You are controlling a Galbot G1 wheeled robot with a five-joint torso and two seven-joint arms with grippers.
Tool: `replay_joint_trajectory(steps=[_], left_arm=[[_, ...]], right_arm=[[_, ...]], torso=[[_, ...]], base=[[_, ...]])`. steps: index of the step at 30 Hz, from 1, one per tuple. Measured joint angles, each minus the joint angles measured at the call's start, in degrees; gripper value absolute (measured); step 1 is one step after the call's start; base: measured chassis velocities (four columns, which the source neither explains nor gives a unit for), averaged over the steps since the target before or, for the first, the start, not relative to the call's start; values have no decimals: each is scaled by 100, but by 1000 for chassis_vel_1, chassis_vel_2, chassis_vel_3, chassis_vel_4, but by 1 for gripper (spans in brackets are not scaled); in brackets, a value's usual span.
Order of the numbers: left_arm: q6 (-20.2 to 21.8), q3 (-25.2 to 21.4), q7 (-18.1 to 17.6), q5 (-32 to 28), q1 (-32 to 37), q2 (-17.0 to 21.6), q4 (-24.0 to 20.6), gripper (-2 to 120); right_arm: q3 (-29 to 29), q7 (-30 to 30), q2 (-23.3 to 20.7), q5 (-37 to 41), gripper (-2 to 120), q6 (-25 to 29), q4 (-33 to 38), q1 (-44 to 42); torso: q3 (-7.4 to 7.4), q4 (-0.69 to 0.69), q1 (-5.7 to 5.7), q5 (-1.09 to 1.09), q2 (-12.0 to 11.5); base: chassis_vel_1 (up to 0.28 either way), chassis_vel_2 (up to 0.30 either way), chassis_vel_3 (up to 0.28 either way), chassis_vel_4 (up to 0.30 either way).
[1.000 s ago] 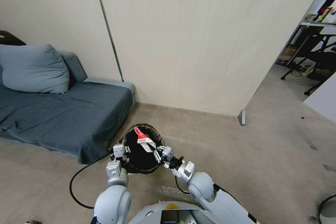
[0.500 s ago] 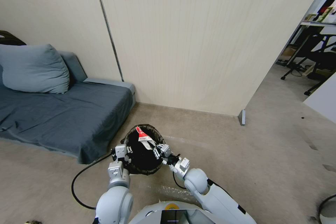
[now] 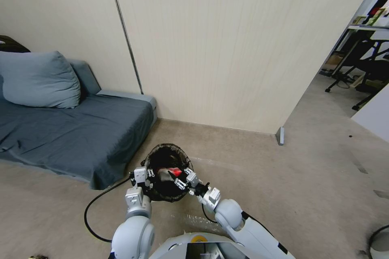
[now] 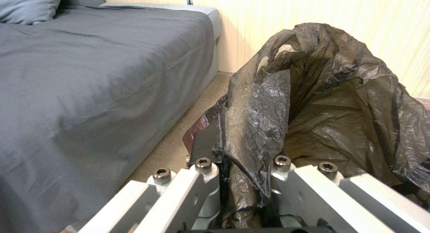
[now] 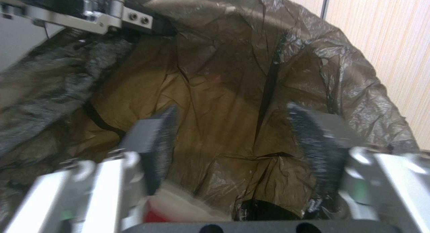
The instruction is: Pick up the trash bin, then pick up the garbage from the floor and place it into the trash bin.
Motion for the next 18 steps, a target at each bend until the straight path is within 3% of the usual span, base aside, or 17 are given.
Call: replay_joint_trajectory(steps=[7, 18], left_arm=[[-52, -10, 10, -35, 3, 2, -6, 7], [-128, -75, 27, -34, -13, 0, 27, 7]], right_arm=[[4, -3, -14, -51, 97, 14, 89, -85], [300, -15, -22, -315, 100, 74, 997, -446]], torso=[[0, 0, 0, 0, 0], [0, 0, 0, 0, 0]], base=[[0, 0, 0, 0], [0, 0, 0, 0]])
